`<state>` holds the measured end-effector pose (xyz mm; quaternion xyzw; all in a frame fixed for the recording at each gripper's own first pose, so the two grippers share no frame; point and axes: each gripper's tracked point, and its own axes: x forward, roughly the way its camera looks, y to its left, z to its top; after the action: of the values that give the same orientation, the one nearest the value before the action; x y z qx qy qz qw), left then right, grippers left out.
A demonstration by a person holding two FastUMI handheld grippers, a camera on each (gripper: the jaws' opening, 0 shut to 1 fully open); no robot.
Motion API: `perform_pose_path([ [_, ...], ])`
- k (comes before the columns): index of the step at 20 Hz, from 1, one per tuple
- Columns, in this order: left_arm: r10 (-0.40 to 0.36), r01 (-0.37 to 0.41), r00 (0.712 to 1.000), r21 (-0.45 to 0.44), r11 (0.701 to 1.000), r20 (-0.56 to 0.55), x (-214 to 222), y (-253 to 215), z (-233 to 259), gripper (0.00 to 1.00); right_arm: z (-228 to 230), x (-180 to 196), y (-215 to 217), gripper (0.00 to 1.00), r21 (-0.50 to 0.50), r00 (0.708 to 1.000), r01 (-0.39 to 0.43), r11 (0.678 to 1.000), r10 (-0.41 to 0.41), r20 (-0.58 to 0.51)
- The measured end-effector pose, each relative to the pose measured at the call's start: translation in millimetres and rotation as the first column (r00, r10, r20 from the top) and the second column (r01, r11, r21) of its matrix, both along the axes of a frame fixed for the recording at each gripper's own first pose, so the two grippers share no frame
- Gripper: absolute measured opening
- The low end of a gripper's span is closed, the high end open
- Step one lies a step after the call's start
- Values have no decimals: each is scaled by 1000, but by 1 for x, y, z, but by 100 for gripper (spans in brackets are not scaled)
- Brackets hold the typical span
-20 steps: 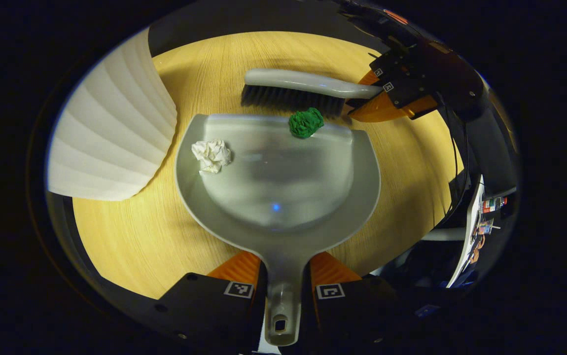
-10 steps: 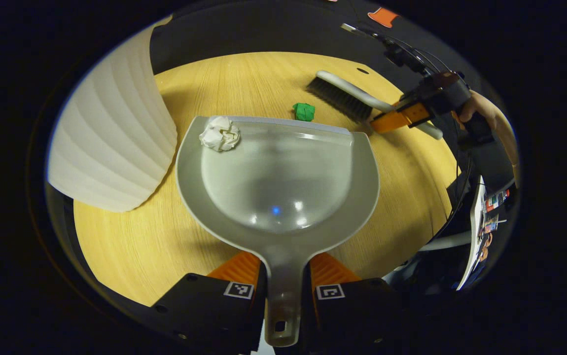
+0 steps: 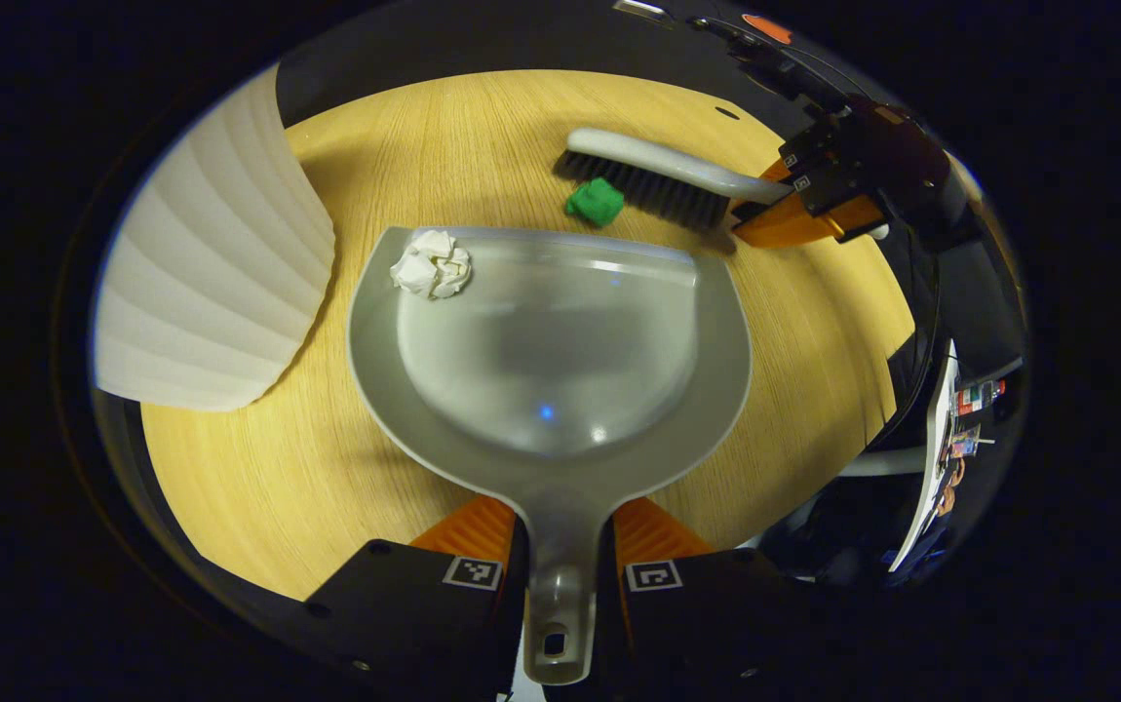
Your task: Pick up the small broom and dustpan from the desktop, sweep the trash into the dustpan with the broom, and then empty the trash into the garbage bin.
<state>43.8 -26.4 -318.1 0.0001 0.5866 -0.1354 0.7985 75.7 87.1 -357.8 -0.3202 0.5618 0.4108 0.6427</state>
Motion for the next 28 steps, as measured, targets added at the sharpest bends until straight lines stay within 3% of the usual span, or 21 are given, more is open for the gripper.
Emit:
perform_pose_path([
  [4,5,-5,1000,-9,1000,14,1,-1,1,32,2,-34,20,18,34,985,-139,990,142,-101],
  [6,10,-10,1000,-11,1000,25,2,-2,0,32,-11,-30,27,18,39,986,-129,991,132,-104],
  [8,18,-18,999,-12,1000,46,1,-3,-2,31,-2,-13,11,18,73,996,-15,997,21,-83],
  [10,19,-18,997,-13,1000,69,3,-5,-7,32,-5,7,1,18,96,987,156,983,-151,-61],
  [13,16,-14,997,-15,1000,81,2,-4,-10,32,-21,30,-36,18,40,926,378,925,-378,4],
  [16,22,-18,997,-49,999,67,4,-6,0,32,-24,30,-63,18,18,852,523,852,-523,35],
  [19,-13,17,996,-46,999,83,2,-4,8,32,-28,16,-63,18,-13,824,564,826,-561,75],
  [24,-118,126,983,-52,991,143,2,-8,46,32,-32,5,-51,18,24,785,619,785,-619,31],
  [28,-202,212,969,-57,976,143,-2,-1,84,32,-38,4,-41,18,46,773,634,772,-635,4],
])
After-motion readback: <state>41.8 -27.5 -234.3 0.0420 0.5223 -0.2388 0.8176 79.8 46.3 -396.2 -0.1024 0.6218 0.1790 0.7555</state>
